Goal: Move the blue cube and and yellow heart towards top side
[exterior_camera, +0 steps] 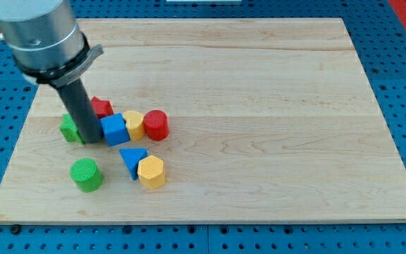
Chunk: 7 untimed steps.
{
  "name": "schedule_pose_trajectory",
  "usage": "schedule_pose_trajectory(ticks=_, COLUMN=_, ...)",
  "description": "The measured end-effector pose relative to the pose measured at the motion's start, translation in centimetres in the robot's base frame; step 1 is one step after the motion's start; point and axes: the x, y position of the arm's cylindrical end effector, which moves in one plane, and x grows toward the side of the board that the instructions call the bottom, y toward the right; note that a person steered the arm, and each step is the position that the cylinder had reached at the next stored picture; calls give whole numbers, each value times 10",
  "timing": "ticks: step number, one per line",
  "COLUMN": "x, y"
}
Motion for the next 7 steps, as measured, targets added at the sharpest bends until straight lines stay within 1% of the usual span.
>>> schedule_pose_trajectory(ticks=1, x=0, y=24)
schedule_pose_trajectory(ticks=2, x=20, y=31)
schedule_pose_trajectory(ticks=3, x=23, y=52)
schedule_pose_trajectory(ticks=4, x=12, y=84)
schedule_pose_trajectory(ticks=7, x=-73, y=103)
